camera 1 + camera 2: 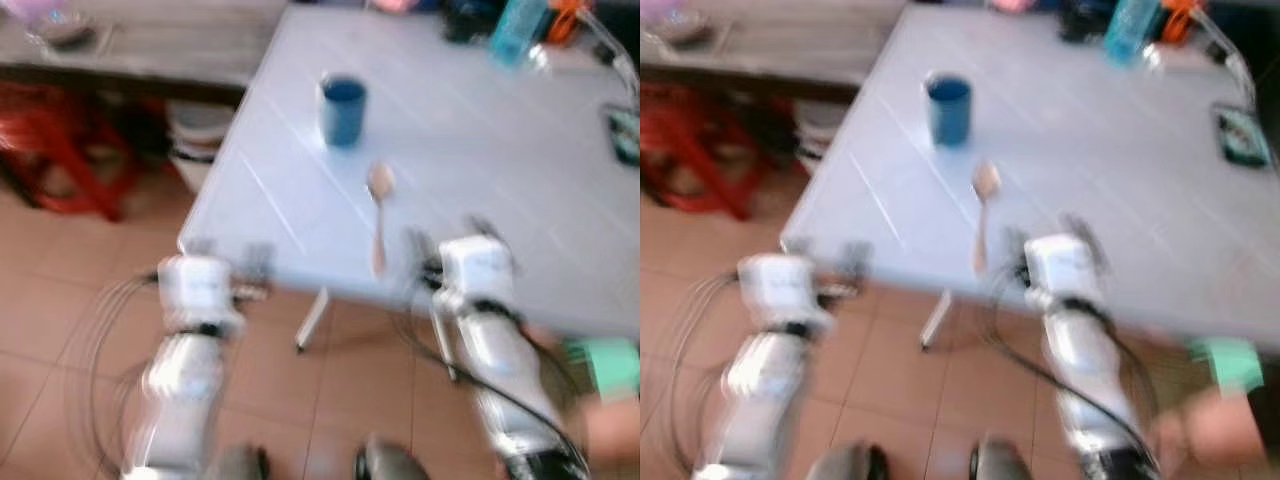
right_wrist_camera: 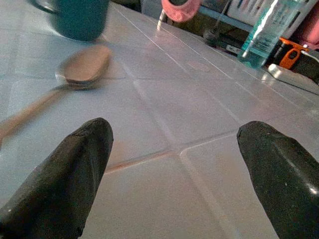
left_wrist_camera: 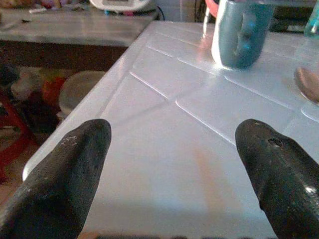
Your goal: Setting the table
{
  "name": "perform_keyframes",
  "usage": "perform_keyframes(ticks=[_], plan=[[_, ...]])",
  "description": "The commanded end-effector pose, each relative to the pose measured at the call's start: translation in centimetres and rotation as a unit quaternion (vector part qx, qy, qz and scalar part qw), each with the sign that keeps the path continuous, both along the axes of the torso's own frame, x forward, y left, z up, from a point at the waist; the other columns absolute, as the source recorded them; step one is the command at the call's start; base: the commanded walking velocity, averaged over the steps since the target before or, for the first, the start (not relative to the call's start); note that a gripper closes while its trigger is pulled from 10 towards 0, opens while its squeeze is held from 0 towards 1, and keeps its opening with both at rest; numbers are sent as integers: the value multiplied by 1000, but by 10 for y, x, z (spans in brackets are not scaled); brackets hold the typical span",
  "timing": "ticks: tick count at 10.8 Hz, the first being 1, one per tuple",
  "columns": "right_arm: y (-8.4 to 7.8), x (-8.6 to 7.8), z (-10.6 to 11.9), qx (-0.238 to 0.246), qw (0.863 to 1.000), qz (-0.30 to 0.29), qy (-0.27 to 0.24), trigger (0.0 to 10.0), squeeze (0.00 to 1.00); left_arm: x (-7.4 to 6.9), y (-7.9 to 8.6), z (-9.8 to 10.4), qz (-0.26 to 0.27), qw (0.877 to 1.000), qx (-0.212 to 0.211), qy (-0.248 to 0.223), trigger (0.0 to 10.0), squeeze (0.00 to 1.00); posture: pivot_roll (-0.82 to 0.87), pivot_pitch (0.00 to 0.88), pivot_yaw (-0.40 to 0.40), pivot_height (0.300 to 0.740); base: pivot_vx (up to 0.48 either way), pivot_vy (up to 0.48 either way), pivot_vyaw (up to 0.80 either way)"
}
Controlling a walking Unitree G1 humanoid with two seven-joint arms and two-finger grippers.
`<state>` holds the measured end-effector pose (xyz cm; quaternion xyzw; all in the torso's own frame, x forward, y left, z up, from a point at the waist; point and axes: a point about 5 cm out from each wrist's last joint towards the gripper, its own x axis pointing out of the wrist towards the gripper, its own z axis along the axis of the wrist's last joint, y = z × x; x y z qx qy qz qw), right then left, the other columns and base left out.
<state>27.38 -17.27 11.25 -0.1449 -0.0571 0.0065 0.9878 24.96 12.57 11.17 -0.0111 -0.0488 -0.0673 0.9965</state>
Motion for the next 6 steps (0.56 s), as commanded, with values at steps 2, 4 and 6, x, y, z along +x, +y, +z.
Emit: perform_keyframes(ticks=[2, 4, 6], plan=[[14, -3, 11, 21, 999, 28, -16, 10000, 0, -2, 17, 1, 29, 999, 16, -2, 10000, 0, -16, 174, -8, 740, 364, 0, 0], [14, -10, 9, 27, 999, 43, -8, 10000, 0, -9, 36, 4, 88, 995, 37, -20, 10000, 0, -21, 174, -6, 740, 161, 0, 0], [17, -11, 9, 43, 998, 46, 1, 10000, 0, -20, 59, 3, 137, 989, 48, -7, 10000, 0, -20, 190, -4, 740, 0, 0, 0]])
